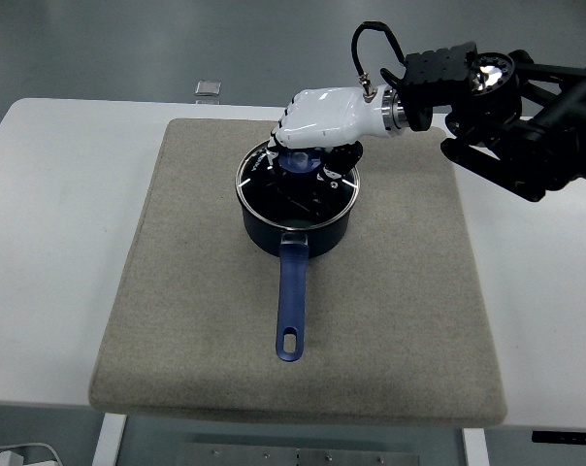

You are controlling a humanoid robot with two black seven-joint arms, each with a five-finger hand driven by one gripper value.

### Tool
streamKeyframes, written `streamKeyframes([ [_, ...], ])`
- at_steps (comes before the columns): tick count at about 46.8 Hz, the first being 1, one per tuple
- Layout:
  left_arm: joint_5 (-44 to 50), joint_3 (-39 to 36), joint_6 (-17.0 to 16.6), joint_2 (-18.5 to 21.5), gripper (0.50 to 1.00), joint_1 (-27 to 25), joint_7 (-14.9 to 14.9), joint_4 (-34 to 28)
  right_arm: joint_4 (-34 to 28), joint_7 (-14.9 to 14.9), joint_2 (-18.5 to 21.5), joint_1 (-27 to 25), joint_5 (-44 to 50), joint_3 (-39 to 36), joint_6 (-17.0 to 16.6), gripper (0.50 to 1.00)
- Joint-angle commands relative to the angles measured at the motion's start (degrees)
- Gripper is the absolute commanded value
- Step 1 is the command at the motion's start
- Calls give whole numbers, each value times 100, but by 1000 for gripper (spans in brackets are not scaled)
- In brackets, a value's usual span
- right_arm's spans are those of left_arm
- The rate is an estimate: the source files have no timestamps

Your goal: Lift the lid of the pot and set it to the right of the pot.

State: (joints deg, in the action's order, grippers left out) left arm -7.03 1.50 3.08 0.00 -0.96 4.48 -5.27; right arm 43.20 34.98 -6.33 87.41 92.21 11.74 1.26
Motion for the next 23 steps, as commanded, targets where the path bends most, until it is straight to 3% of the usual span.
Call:
streamKeyframes([
  [1,0,8,0,0,1000,-1,0,0,4,2,71,4,-1,-14,-47,500],
  [23,0,0,0,0,1000,-1,0,0,-22,2,115,101,-1,-22,-179,500],
])
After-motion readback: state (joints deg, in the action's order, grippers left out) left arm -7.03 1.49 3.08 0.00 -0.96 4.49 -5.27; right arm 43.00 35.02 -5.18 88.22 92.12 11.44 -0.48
